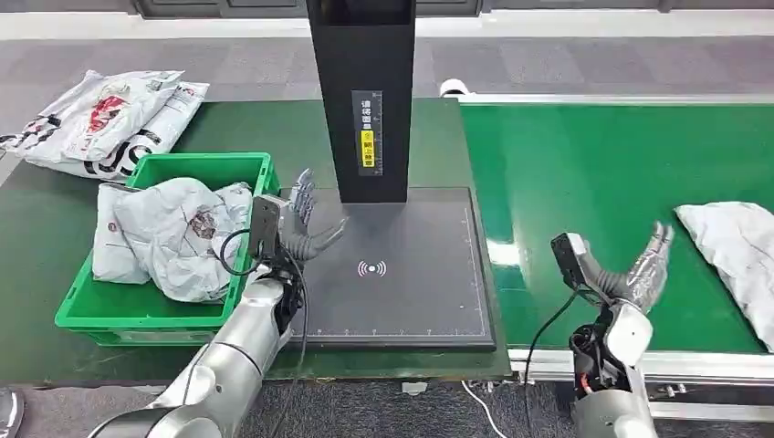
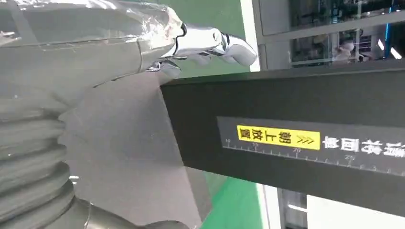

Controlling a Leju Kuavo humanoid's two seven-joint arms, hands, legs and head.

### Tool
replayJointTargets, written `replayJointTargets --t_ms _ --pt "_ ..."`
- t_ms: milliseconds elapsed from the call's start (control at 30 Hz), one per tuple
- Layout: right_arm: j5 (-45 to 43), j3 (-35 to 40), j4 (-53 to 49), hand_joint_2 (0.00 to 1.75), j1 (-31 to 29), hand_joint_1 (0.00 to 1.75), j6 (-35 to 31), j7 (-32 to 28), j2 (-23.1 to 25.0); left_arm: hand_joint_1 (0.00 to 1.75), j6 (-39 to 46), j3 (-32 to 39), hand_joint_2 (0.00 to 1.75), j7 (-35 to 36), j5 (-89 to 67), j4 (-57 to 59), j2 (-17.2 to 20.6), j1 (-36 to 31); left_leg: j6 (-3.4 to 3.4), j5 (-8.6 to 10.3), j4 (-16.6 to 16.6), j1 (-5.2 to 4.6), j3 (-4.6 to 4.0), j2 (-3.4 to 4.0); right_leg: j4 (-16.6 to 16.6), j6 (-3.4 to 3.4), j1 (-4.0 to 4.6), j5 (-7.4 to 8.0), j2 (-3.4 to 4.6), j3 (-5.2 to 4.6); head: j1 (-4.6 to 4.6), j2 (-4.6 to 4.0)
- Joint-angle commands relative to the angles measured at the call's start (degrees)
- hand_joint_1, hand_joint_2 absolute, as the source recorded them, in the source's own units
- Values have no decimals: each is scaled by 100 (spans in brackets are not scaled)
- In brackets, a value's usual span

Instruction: Moved the parcel from conveyor to table for the left to box.

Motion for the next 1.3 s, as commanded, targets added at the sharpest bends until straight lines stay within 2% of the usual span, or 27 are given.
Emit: replayJointTargets --t_ms 33,100,233,600,933,1300 --pt "13 1852 1305 175 31 0 22 1912 -1188 0 467 -532 175 249 -67 408 105 -28 4 0 -12 5 18 -12 -21 -1 7 -1 -22 31 2 -2" --pt "13 2036 1601 175 -54 0 22 2191 -1290 0 445 -519 175 294 -49 415 142 19 4 -4 -12 1 20 15 -18 -1 2 2 7 25 2 0" --pt "13 2328 2102 175 -113 0 22 2633 -1453 0 493 -469 175 455 -14 419 175 78 4 -4 -10 4 16 5 -14 -4 1 0 -4 22 0 -2" --pt "13 2351 2100 175 -95 0 22 2671 -1445 0 498 -469 175 466 -15 420 173 84 6 -4 -12 2 17 5 -14 -2 1 -1 -3 23 2 0" --pt "13 2622 2593 175 -277 0 30 2972 -1470 0 1183 -723 175 450 -368 304 125 353 6 -7 -10 1 14 12 -12 -1 -1 -1 4 19 2 0" --pt "13 2657 2599 175 -285 0 54 2963 -1463 0 1212 -732 175 373 -370 256 98 366 6 -3 -3 1 0 3 -4 0 -2 -1 -2 6 0 0"
